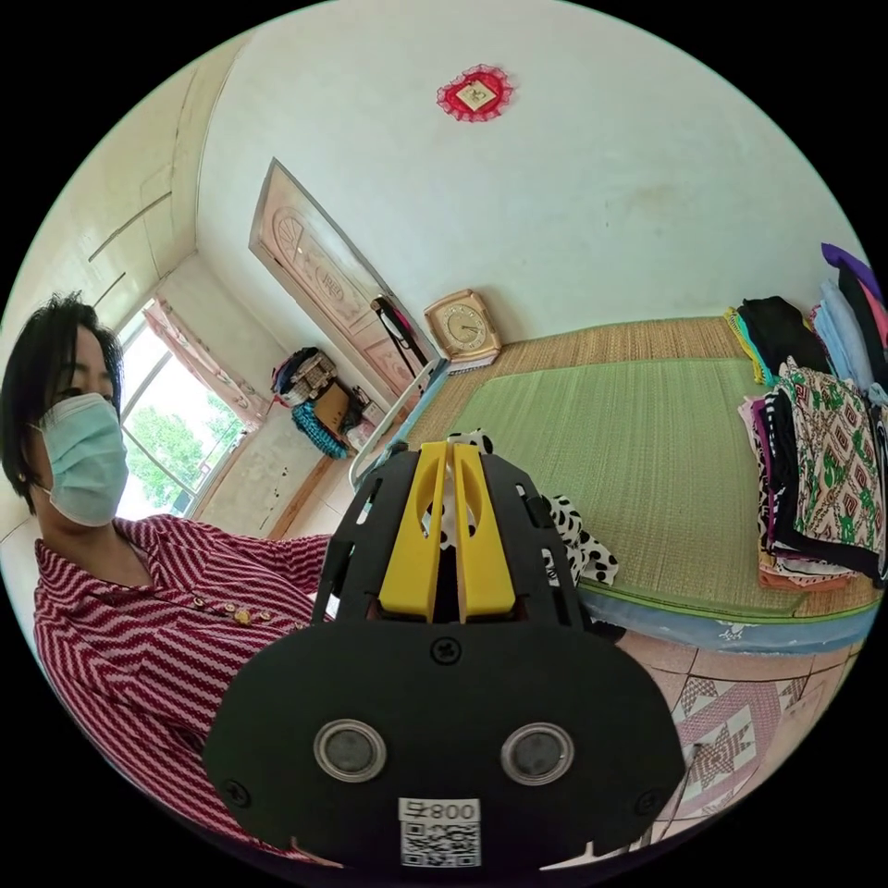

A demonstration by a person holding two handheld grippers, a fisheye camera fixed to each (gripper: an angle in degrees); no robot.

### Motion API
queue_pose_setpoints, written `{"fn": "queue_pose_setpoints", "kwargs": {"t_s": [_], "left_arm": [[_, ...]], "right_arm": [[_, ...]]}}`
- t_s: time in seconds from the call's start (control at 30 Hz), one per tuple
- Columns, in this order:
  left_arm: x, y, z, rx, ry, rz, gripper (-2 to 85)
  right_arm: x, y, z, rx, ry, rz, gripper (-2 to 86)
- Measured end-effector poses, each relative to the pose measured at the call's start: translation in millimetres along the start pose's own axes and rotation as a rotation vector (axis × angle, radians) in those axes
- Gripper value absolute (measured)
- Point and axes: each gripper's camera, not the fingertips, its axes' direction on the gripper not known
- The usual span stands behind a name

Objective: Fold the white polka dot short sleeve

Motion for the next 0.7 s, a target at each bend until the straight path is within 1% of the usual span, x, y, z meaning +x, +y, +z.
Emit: {"fn": "queue_pose_setpoints", "kwargs": {"t_s": [0.17, 0.37, 0.53, 0.7], "left_arm": [[6.5, 44.3, -45.9, 0.165, 0.027, -0.043, 0.1], [15.7, 110.6, -128.1, 0.426, -0.011, -0.064, 0.1], [37.7, 181.7, -194.6, 0.628, -0.086, -0.024, 0.0], [66.8, 241.5, -233.4, 0.747, -0.147, 0.045, 0.0]], "right_arm": [[12.9, -3.4, -32.8, 0.062, -0.004, -0.019, 0.7], [18.0, -10.3, -75.9, 0.135, 0.015, -0.074, 0.7], [19.3, -14.2, -104.0, 0.196, -0.017, -0.125, 0.8], [13.9, -20.7, -126.4, 0.247, -0.058, -0.195, 0.8]]}}
